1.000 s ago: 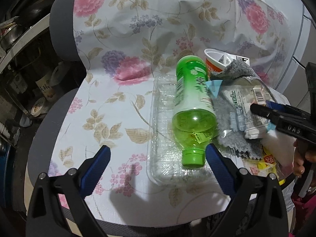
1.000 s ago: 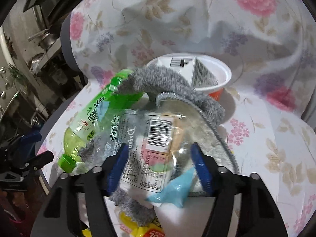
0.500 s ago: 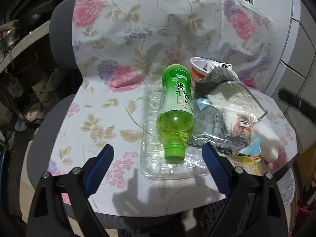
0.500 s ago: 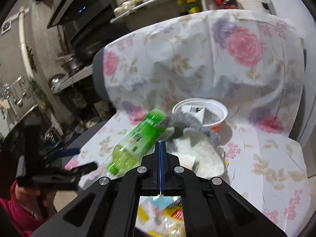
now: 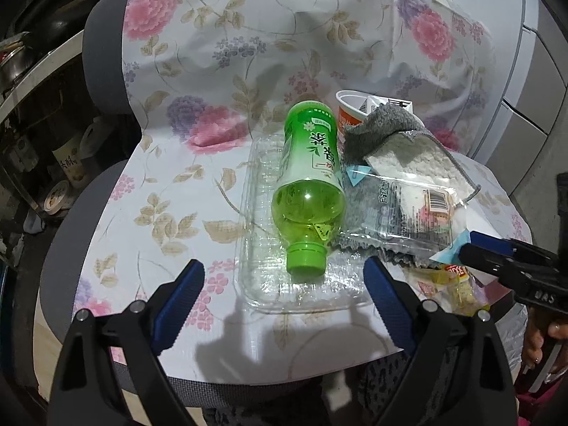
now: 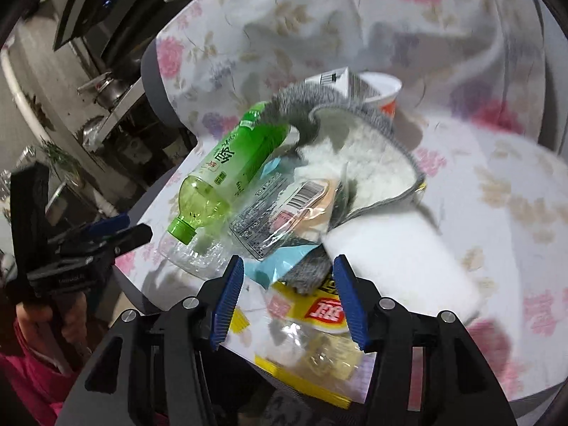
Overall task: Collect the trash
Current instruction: 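Grasp the clear snack wrapper with the right gripper from the pile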
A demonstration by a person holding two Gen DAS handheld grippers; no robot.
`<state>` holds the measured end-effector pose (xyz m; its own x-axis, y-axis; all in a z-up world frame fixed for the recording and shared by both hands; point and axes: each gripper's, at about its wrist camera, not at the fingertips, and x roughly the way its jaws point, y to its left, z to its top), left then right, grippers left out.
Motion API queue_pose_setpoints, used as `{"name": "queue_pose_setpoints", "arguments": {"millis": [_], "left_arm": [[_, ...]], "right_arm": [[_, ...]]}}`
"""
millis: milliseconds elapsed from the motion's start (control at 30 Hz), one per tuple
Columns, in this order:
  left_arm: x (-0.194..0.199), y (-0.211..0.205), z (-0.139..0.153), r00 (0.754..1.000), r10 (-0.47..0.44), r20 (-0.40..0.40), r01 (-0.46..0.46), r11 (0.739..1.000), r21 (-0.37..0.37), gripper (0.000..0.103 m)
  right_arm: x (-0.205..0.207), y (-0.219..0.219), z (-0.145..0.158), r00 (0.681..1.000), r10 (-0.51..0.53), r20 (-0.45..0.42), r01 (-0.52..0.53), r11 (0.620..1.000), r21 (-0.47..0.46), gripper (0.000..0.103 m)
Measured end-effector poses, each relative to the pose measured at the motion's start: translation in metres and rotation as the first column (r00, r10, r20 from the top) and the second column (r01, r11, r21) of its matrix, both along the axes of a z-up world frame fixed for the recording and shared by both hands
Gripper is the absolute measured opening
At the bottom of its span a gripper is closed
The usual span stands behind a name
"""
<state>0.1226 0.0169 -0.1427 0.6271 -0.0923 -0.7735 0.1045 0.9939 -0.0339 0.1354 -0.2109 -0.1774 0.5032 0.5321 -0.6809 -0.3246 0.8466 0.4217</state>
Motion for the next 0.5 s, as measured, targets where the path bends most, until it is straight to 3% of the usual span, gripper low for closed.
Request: {"name": "queue_pose_setpoints", "arguments": {"millis": [67, 133, 367, 433, 500], "left_arm": [[0.000, 0.001, -0.001, 1.000, 0.004, -0.001, -0.004, 1.000, -0.003, 0.088], [-0.001, 0.004, -0.001, 1.000, 0.009, -0.003, -0.009, 1.000, -0.002, 0.088], [-0.001, 0.014, -0.001, 1.000, 0.022, 0.004, -0.022, 1.000, -0.006, 0.088], [0.001, 0.016, -0.002, 1.000, 0.025, 0.002, -0.025, 1.000, -0.011, 0.088], [0.002, 0.018, -0.003, 1.000, 0.027, -0.001, -0.027, 1.000, -0.014, 0.088]], "right_arm": [[0.005, 0.004, -0.001, 1.000, 0.002, -0.006, -0.002, 1.000, 0.015, 0.051], [0.007, 0.010, 0.002, 1.000, 0.010, 0.004, -0.010, 0.999, 0.032, 0.039], [0.018, 0.027, 0.022, 0.999, 0.011, 0.036, -0.014, 0.997, 0.076, 0.036], [0.025, 0.031, 0.022, 1.000, -0.005, 0.010, 0.005, 0.998, 0.069, 0.019], [0.032, 0.034, 0.017, 0.999, -0.029, -0.018, 0.030, 0.998, 0.051, 0.012]]}}
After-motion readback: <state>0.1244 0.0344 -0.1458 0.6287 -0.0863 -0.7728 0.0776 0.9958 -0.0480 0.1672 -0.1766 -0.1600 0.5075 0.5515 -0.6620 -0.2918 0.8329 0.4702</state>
